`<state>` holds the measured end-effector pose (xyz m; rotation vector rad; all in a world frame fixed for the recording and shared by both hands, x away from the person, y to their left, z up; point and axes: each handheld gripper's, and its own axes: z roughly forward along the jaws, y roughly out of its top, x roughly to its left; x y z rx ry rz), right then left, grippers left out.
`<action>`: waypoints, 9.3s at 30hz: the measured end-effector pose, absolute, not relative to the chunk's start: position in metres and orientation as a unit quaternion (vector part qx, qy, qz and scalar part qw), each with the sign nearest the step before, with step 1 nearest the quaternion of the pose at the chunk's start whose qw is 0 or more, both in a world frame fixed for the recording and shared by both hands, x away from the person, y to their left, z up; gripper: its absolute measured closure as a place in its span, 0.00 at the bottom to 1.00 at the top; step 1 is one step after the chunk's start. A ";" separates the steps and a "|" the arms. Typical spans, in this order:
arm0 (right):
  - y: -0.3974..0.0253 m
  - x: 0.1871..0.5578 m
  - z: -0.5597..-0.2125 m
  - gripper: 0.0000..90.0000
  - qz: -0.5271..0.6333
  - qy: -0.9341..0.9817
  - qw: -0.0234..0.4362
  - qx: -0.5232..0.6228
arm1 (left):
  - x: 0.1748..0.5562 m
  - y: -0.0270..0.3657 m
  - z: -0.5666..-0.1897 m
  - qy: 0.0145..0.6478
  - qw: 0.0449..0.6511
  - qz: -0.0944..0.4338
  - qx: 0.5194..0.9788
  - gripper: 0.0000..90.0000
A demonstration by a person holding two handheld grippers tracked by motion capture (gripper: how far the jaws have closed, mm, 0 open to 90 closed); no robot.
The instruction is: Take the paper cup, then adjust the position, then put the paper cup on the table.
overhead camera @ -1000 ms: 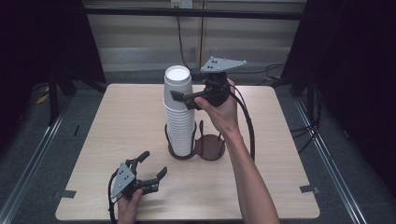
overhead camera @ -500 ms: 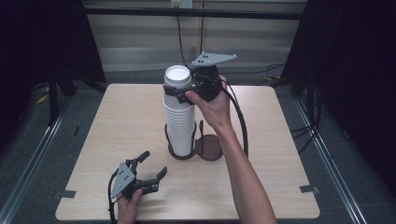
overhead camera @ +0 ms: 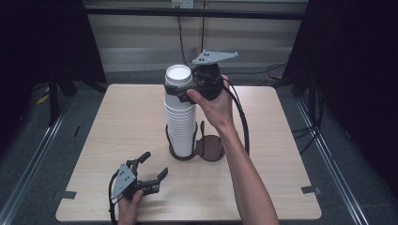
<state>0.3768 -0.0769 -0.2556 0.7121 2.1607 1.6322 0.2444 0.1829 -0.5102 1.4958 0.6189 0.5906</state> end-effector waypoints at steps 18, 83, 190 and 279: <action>-0.086 0.368 -0.234 0.24 0.621 0.723 0.185 0.241 | 0.245 0.184 -0.510 0.265 0.650 0.262 0.663 0.17; -0.171 0.307 -0.219 0.25 0.657 0.688 0.190 0.243 | 0.247 0.182 -0.509 0.271 0.646 0.250 0.669 0.17; -0.100 0.271 -0.415 0.24 0.592 0.780 0.006 0.203 | 0.264 0.118 -0.451 0.130 0.576 0.028 0.807 0.16; -0.116 0.277 -0.416 0.16 0.336 0.931 -0.032 0.137 | 0.277 0.085 -0.424 0.005 0.222 0.059 0.973 0.18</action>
